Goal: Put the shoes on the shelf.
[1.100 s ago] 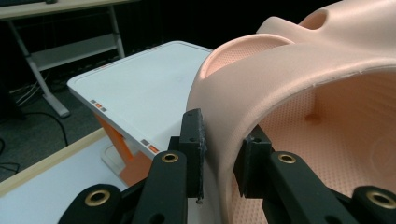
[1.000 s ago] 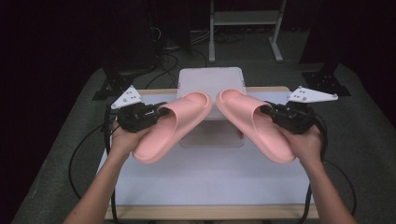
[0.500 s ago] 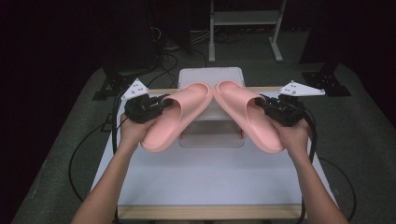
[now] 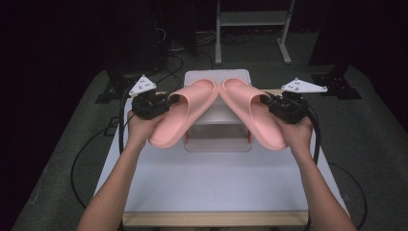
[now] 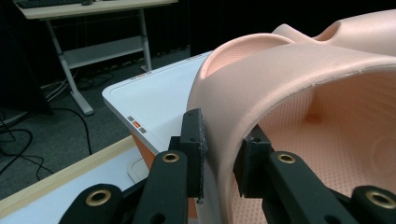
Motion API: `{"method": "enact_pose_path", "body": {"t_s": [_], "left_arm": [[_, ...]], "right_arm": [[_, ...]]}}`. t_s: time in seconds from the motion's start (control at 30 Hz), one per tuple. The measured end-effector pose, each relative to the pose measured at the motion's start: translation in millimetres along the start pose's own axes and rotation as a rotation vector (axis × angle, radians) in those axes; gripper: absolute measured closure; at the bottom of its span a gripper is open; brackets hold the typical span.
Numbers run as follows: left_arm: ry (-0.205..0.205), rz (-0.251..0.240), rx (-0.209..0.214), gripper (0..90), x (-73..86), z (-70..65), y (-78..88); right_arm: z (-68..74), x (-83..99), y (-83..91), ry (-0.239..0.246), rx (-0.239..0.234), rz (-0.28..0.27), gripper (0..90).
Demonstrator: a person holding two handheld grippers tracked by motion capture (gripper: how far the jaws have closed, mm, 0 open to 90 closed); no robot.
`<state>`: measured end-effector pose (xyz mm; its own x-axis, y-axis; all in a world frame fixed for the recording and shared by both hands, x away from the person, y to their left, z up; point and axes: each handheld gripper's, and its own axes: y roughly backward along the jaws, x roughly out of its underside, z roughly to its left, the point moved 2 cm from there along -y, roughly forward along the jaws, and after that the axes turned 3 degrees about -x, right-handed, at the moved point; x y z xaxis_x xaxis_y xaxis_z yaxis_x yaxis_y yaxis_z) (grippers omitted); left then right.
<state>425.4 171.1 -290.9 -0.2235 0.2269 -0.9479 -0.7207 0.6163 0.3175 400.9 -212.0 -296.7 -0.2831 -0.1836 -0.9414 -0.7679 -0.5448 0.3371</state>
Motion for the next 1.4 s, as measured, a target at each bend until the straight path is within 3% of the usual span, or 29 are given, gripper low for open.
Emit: {"method": "enact_pose_path", "body": {"t_s": [0.57, 1.4], "left_arm": [[0.028, 0.019, -0.035, 74.8, -6.1, 11.5, -23.9], [0.076, 0.044, -0.055, 74.2, -11.1, 28.0, -51.9]], "right_arm": [[-14.8, -9.4, -23.8, -0.034, 0.028, 0.022, 79.4], [-29.3, -21.1, -48.8, -0.067, 0.06, 0.056, 78.3]]}}
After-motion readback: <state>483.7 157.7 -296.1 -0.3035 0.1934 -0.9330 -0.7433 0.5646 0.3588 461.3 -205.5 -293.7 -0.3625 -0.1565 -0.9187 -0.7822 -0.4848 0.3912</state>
